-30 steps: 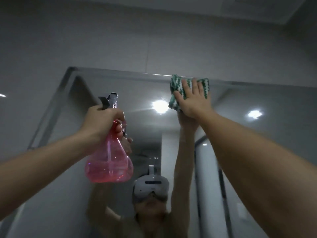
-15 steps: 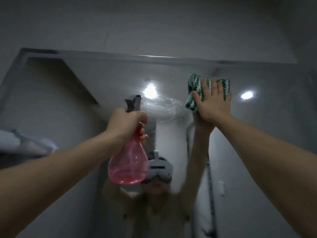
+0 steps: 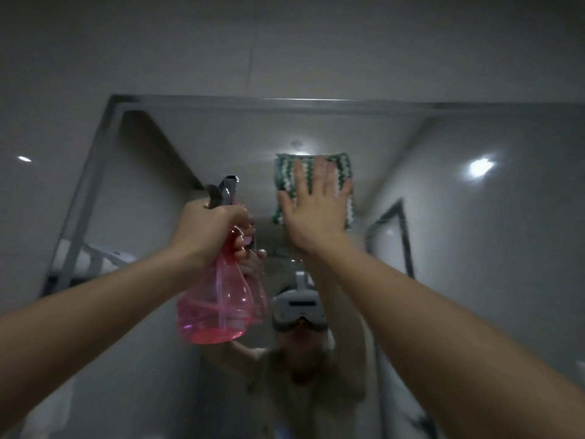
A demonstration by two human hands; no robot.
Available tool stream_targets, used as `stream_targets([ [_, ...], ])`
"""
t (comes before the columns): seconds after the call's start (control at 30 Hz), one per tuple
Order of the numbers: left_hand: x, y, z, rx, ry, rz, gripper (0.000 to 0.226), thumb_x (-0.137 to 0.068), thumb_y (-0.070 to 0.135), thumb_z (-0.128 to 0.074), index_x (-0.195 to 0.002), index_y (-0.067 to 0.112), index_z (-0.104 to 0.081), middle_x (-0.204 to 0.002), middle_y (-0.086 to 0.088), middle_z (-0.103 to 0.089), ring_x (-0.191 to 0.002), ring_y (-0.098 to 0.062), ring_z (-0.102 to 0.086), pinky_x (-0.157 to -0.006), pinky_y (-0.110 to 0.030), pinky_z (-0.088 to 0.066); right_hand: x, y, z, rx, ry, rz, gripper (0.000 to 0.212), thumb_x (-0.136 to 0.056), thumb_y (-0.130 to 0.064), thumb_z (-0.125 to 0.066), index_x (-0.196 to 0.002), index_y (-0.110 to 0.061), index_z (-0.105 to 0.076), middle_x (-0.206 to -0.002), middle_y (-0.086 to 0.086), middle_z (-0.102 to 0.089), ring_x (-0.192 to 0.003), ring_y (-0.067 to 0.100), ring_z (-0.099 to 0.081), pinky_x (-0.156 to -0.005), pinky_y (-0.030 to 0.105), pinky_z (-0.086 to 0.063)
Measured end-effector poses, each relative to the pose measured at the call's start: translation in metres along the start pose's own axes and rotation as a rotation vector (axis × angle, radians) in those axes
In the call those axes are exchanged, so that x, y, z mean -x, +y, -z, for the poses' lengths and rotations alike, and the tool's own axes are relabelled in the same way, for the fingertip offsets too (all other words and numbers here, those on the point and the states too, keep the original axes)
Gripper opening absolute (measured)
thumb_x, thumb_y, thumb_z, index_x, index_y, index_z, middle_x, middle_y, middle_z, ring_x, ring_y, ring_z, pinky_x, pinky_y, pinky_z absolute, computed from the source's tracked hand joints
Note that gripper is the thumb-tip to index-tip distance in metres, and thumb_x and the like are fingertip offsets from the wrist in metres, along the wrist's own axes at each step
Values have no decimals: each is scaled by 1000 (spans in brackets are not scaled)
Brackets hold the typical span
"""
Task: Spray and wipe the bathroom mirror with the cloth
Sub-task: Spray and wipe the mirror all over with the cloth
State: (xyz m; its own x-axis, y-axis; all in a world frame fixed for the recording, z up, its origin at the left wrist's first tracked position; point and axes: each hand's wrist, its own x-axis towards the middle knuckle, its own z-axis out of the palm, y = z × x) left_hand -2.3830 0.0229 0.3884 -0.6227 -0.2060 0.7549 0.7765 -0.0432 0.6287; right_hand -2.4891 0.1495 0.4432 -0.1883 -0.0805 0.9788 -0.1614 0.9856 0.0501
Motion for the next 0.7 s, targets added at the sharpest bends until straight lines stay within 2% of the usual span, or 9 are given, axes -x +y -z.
stream_targets([
  [0.17,-11,1,69,-63,43,-29,12,-78,-8,-48,-76,2,-55,-33,-4,-38,-29,-16,-35,-35,-18,-34,0,-110,-22,-44,-14,176,63,-100,-53,-17,-153,-27,6,-158,11,16,-145,28,16,-109,54,20],
  [0.33,-17,6,124,-58,123,-57,13,-78,-8,-49,-83,0,-57,-33,-3,-36,-29,-15,-34,-35,-16,-34,-2,-161,-29,-48,-11,231,62,-101,-51,-19,-153,-25,2,-159,10,11,-146,27,14,-110,52,19],
  [0.5,-9,-1,129,-59,136,-64,14,-78,-8,-49,-84,3,-56,-34,-1,-36,-29,-13,-36,-35,-17,-35,6,-139,-21,15,-81,365,60,-100,-54,-17,-152,-33,3,-160,3,12,-147,20,13,-113,48,16],
  [0.7,17,-18,61,-22,45,42,13,-78,-6,-49,-74,4,-57,-33,-3,-38,-29,-16,-35,-36,-17,-34,39,-44,-9,41,-103,377,58,-99,-57,-19,-151,-40,0,-161,-3,8,-147,15,9,-114,44,14],
])
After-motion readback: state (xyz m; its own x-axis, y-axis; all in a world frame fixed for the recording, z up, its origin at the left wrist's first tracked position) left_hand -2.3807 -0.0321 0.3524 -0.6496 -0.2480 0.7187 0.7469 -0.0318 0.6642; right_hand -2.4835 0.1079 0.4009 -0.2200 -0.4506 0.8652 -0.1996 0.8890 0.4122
